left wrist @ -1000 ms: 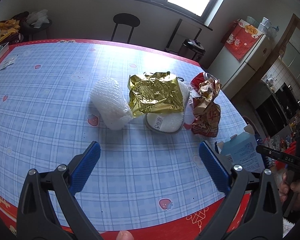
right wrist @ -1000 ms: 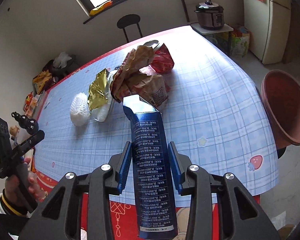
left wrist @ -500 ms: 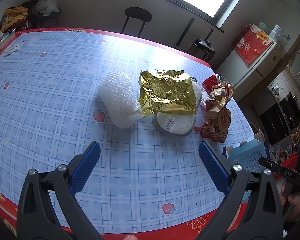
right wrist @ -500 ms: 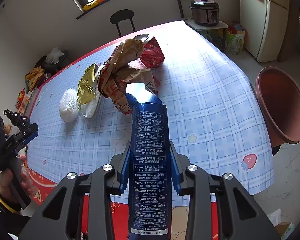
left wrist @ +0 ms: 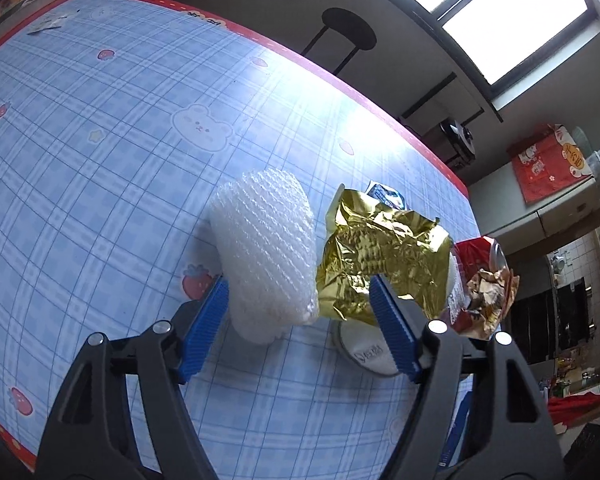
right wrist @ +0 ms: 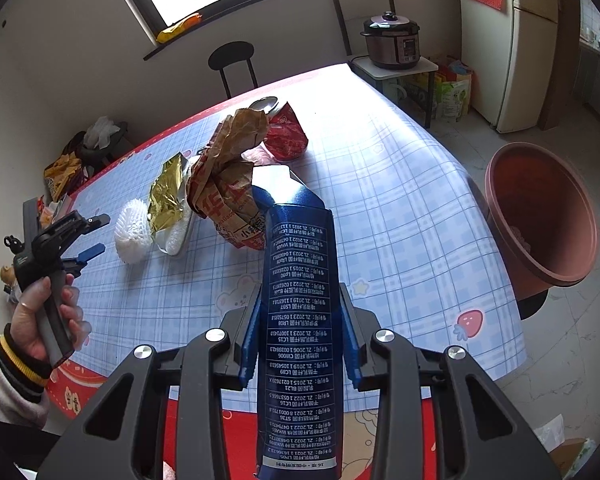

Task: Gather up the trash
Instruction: 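Grasp the white foam netting with the left tool while the right tool holds the box, then carry both items to the brown bin and release them inside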

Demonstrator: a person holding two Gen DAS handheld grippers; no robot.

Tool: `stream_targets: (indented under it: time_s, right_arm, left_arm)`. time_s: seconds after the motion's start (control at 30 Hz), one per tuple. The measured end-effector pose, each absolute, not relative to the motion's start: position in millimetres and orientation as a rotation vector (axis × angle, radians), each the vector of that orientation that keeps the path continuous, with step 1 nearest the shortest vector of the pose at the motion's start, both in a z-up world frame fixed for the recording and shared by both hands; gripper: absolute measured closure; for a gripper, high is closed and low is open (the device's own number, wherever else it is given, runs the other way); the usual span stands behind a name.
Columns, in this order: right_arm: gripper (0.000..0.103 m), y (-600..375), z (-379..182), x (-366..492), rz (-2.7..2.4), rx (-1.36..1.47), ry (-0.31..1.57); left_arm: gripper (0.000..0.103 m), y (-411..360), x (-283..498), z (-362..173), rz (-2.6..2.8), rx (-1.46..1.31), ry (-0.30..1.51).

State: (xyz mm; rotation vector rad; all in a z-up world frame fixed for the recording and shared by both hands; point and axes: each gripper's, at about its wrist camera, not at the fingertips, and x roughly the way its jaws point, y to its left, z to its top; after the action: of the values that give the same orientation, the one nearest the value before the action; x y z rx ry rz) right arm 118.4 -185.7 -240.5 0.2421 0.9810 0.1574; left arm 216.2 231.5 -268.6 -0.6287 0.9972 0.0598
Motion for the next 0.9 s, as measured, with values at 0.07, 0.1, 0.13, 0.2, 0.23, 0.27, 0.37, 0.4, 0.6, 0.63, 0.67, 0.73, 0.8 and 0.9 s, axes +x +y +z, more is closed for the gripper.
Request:
stream_targets:
  time_s: [0.07,0.1,0.13,0.2,0.23,0.27,0.37,0.4,0.6,0.63,0.67,0.73,0.8,0.9]
  right_arm:
    - [0.069,-190.4,-235.4,114.3,0.142,0.234,0.964]
    - [0.069,-192.6,-233.2,111.7,0.133,0.228,0.955]
    - [0.069,-194.7,-231.5,109.5,0.124,0.223,0.948]
    - [0.069,-200.2,-229.1,106.2,0.106,0.223,0.938]
    - [0.069,-203.0,-228.7,104.8,0.099,0.227,0.935]
    - [0.069,-205.9,-228.6,103.8,0.091,0.231,0.934]
    - [0.069,-211.2,-229.8,102.7,0.078,0.242,0.937]
    - [0.069,-211.5,-230.4,102.4,0.077,0.244,0.938]
    - [0.069,-207.7,-227.8,108.5,0.116,0.227,0.923]
    - [0.069,-207.2,-227.1,110.2,0.127,0.224,0.918]
    - [0.069,-206.6,-226.7,111.9,0.137,0.221,0.915]
    - [0.069,-206.0,-225.2,115.9,0.160,0.218,0.910]
    - [0.069,-206.3,-222.8,119.3,0.185,0.214,0.905]
    - [0.069,-211.5,-215.9,122.9,0.220,0.205,0.890]
  left_arm:
    - [0.029,229.3,227.0,-275.6,0.091,-0.607,1.008]
    - [0.029,229.2,231.6,-279.8,0.107,-0.600,1.016]
    - [0.029,230.1,235.6,-284.7,0.122,-0.598,1.026]
    - [0.029,232.8,240.9,-295.6,0.146,-0.615,1.050]
    - [0.029,233.9,242.6,-300.4,0.148,-0.626,1.060]
    - [0.030,234.6,243.2,-304.2,0.149,-0.631,1.067]
    - [0.050,232.9,241.6,-309.8,0.150,-0.609,1.080]
    - [0.054,232.3,238.8,-310.0,0.150,-0.604,1.076]
    - [0.065,235.1,223.7,-296.6,0.151,-0.565,1.043]
    - [0.066,236.7,219.6,-292.8,0.152,-0.558,1.034]
    - [0.066,237.9,215.7,-288.1,0.155,-0.550,1.024]
    - [0.066,237.9,206.7,-278.0,0.165,-0.530,1.006]
    - [0.067,238.8,196.9,-266.5,0.177,-0.519,0.986]
    - [0.067,238.6,174.5,-244.7,0.202,-0.519,0.940]
